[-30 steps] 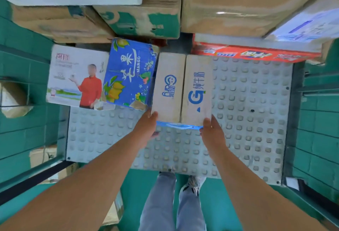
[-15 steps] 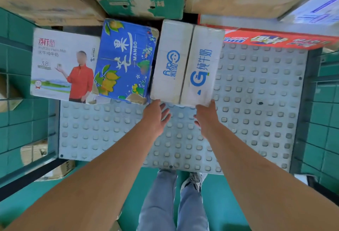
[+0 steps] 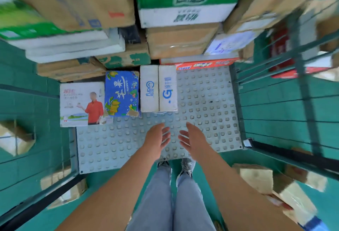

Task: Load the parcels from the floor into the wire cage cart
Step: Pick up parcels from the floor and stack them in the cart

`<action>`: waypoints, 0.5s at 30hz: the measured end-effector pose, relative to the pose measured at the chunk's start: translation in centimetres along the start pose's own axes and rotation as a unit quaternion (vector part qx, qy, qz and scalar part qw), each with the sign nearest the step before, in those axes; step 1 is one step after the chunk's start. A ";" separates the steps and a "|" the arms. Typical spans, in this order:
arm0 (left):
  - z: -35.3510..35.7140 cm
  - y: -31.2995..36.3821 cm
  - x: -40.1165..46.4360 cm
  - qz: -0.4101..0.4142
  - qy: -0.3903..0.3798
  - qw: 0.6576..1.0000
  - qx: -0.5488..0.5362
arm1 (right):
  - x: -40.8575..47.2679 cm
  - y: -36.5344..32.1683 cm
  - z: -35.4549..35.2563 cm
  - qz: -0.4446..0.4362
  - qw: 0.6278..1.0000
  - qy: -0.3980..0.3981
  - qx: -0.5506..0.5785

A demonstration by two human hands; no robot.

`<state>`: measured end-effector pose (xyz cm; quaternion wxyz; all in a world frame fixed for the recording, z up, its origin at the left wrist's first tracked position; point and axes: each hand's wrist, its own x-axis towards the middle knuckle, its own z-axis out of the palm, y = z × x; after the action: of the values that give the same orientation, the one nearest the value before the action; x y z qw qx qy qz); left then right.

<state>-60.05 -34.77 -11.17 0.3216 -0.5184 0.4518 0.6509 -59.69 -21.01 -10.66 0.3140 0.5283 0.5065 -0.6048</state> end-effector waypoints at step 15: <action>7.3 -10.6 -21.4 0.084 -0.171 0.961 0.202 | -21.9 10.4 -15.1 -0.074 0.933 0.063 0.347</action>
<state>-48.00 -22.89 7.21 0.4363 -0.2837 0.5540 0.6498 -40.00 -13.16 8.43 0.0327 0.6025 0.3210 -0.7300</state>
